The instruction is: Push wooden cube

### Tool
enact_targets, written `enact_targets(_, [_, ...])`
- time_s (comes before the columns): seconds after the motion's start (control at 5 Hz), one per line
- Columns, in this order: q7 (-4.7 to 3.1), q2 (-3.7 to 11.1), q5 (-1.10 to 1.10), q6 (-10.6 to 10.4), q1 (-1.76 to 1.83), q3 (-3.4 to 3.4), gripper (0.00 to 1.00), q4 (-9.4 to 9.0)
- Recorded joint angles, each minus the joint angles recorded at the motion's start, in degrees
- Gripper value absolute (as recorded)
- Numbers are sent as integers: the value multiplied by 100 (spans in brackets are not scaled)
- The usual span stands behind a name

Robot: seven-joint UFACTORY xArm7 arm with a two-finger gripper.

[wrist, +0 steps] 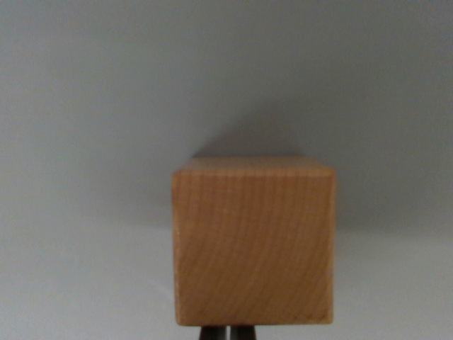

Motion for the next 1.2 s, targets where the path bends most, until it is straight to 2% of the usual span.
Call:
enact_targets(0.2, [-15, 155, -10, 93, -7, -13, 100, 247])
enact_targets(0.4, [-15, 155, -10, 93, -7, -13, 100, 247])
enact_targets(0.6, [-30, 297, -19, 178, -13, -25, 100, 474])
enact_targets(0.8, [-30, 297, -19, 178, -13, -25, 100, 474])
enact_targets(1.0, [-42, 422, -28, 254, -18, -35, 100, 675])
enact_targets(1.2, [-42, 422, -28, 254, -18, -35, 100, 675])
